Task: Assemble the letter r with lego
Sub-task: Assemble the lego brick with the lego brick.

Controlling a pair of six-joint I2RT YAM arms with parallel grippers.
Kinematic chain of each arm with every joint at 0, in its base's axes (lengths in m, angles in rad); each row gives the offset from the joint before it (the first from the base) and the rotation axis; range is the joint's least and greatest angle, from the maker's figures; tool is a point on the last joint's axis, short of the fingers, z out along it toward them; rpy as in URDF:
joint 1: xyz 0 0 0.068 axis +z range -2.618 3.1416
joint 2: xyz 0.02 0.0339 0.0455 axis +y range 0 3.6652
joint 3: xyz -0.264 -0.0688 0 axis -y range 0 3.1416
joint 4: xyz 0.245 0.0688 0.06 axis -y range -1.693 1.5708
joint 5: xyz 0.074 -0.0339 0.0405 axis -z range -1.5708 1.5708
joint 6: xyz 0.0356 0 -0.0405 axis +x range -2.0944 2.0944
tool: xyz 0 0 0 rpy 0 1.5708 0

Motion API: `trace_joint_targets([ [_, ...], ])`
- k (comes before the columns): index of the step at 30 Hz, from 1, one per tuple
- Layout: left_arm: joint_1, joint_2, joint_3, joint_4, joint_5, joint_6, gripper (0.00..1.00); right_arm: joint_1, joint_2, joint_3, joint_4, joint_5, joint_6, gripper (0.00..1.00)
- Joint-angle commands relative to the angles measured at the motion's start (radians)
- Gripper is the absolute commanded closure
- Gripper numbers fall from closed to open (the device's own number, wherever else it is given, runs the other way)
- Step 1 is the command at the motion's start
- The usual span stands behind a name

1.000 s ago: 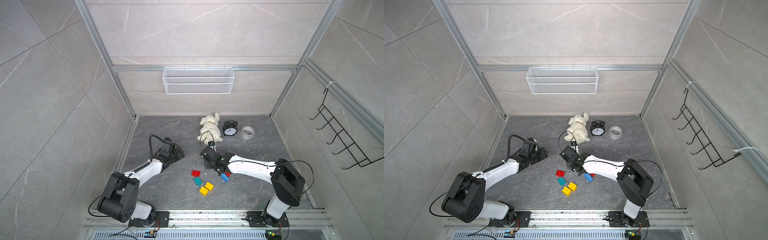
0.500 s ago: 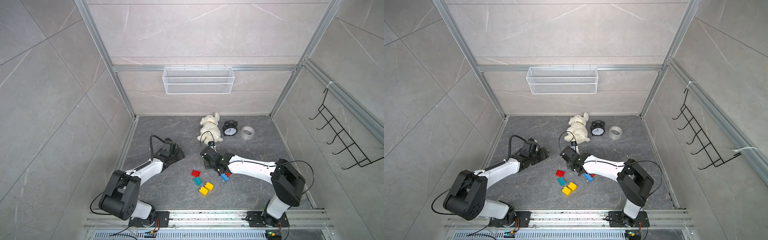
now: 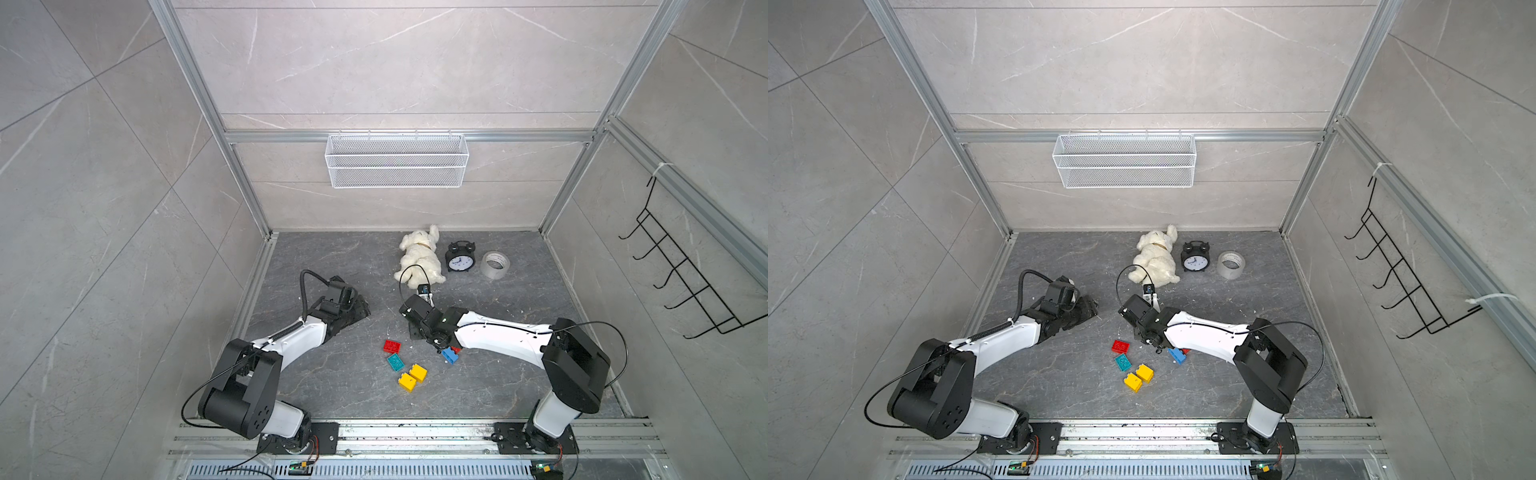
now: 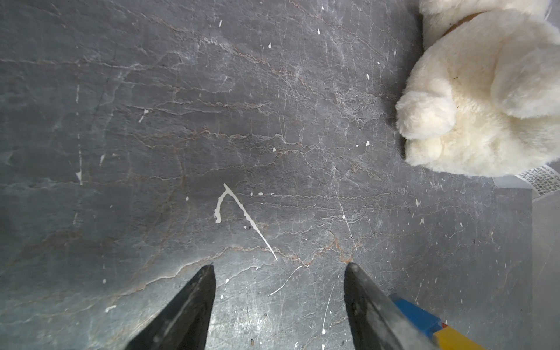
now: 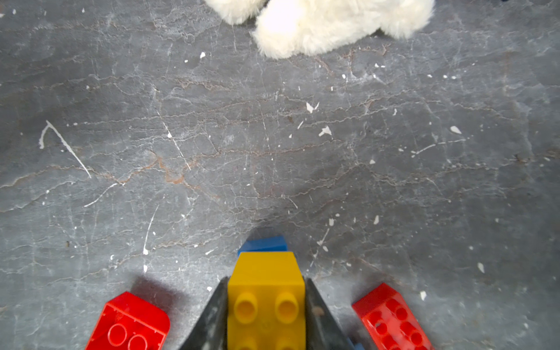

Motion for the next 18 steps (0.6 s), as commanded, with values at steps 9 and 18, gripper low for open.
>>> trace_joint_targets([
  [9, 0.005, 0.024, 0.030, 0.035, 0.012, -0.011, 0.30, 0.007, 0.022, -0.018, -0.067, -0.115, -0.129, 0.65],
  [18, 0.005, 0.027, 0.029, 0.035, 0.012, -0.010, 0.30, -0.023, 0.066, 0.055, -0.118, -0.155, -0.176, 0.65],
])
